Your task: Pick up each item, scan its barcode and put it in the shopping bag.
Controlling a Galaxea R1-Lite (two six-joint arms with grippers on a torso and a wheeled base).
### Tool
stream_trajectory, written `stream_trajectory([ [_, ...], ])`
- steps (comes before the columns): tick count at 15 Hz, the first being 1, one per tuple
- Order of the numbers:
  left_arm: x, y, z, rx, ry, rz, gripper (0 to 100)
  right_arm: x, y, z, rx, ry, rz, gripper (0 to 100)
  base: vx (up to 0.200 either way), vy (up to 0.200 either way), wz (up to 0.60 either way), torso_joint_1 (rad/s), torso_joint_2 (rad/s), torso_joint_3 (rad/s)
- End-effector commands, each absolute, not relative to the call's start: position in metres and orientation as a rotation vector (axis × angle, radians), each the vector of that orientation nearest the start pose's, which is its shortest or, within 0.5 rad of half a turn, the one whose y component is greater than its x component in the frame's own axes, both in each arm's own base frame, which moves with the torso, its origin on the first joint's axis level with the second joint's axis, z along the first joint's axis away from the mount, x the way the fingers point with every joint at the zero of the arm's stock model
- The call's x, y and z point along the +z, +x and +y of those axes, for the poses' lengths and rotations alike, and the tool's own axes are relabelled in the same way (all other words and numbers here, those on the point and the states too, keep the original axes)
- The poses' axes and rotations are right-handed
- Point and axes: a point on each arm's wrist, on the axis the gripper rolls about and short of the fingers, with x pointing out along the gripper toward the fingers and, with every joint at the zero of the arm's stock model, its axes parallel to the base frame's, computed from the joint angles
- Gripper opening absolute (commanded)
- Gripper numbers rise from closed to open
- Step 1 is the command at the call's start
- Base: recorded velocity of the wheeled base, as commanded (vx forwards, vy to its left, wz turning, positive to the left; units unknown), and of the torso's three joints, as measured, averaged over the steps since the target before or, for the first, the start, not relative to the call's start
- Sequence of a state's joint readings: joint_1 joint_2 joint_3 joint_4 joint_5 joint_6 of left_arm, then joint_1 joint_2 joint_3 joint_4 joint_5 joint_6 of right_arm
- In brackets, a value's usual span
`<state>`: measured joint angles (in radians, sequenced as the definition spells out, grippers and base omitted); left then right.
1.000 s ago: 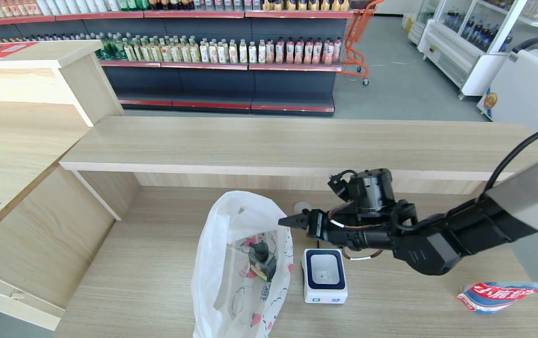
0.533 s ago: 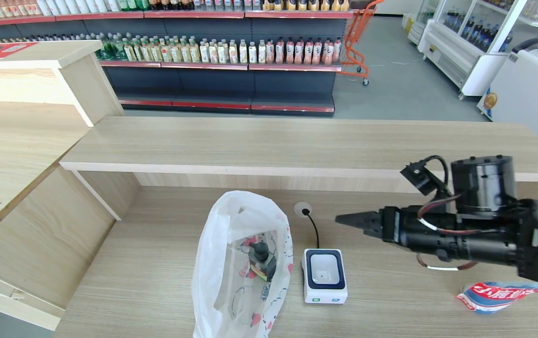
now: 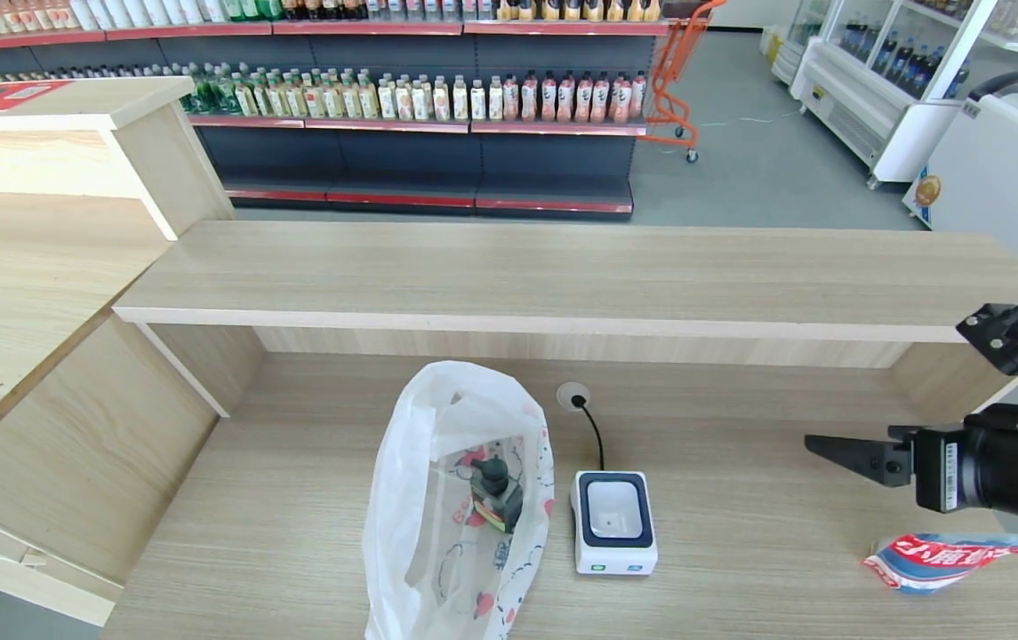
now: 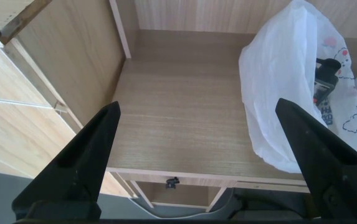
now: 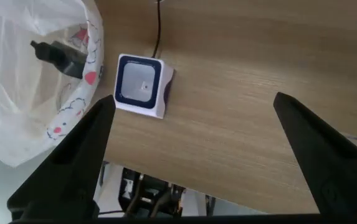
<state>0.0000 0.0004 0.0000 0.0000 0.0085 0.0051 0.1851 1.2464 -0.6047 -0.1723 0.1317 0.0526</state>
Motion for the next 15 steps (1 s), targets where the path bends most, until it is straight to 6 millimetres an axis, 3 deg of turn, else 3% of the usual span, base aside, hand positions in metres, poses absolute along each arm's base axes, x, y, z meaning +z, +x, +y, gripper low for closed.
stream_trajectory([
  [1, 0.075, -0.023, 0.0, 0.009, 0.005, 0.0, 100, 0.202, 0.161, 0.029, 0.278, 0.049, 0.431, 100, 0.0, 0.0, 0.0, 0.0, 0.0, 0.0],
  [4, 0.075, -0.023, 0.0, 0.008, 0.006, 0.0, 100, 0.205, 0.148, 0.025, 0.248, 0.124, 0.45, 100, 0.0, 0.0, 0.0, 0.0, 0.0, 0.0],
  [6, 0.075, -0.023, 0.0, 0.009, 0.006, 0.0, 100, 0.205, 0.148, 0.022, 0.223, 0.147, 0.454, 100, -0.2, 0.0, 0.0, 0.0, 0.0, 0.005],
  [10, 0.075, -0.023, 0.0, 0.009, 0.005, 0.0, 100, 0.208, 0.155, 0.009, 0.131, 0.184, 0.449, 100, -0.2, 0.0, 0.0, -0.004, 0.0, 0.004],
  [13, 0.075, -0.023, 0.0, 0.009, 0.005, 0.0, 100, 0.214, 0.164, -0.008, 0.016, 0.268, 0.432, 100, 0.0, 0.0, 0.0, 0.0, 0.0, 0.0],
  [15, 0.075, -0.023, 0.0, 0.011, 0.005, 0.0, 100, 0.216, 0.172, -0.023, -0.089, 0.357, 0.435, 100, 0.0, -0.2, 0.0, 0.01, 0.0, 0.002],
])
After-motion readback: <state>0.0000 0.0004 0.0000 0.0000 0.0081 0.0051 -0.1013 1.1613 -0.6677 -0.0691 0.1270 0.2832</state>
